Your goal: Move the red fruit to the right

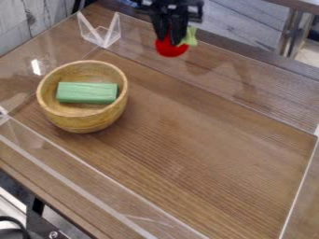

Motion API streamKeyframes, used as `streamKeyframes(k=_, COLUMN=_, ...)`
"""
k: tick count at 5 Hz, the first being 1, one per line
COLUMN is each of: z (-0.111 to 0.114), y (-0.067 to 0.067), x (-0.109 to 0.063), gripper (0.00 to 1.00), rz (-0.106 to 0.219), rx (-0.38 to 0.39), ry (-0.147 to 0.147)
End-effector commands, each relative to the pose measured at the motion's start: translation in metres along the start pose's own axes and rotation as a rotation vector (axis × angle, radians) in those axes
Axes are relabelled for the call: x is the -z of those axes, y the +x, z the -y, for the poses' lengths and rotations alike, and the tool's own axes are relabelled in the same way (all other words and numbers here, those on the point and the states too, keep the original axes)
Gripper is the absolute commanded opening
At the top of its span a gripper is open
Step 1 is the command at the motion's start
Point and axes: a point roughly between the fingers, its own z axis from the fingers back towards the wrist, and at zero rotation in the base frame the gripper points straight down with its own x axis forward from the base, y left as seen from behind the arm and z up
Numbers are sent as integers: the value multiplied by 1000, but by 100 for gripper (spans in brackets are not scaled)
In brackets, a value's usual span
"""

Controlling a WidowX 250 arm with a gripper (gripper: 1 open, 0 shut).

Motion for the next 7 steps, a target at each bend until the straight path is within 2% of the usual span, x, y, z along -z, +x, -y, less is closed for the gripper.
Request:
streamKeyframes(k=1, z=-1, y=12, x=-12, gripper=100, rz=73, rx=76, ry=-2)
streamKeyframes(k=2, z=-9, y=11, x=-25, gripper=100, rz=68, rx=180, ry=-26)
streamKeyframes(k=3, z=-16, y=3, x=-23, gripper=100, rz=26, rx=291, ry=-49)
streamKeyframes(k=4, z=-17, y=-18, x=-11, gripper=100, rz=-3, rx=274, ry=-47)
streamKeyframes(k=6, z=-11, y=-46, x=7, gripper=100, rz=-51, rx=233, ry=-31)
streamKeyframes(k=7, z=-16, y=-47, x=12, gripper=0, rz=-75, rx=246, ry=-34)
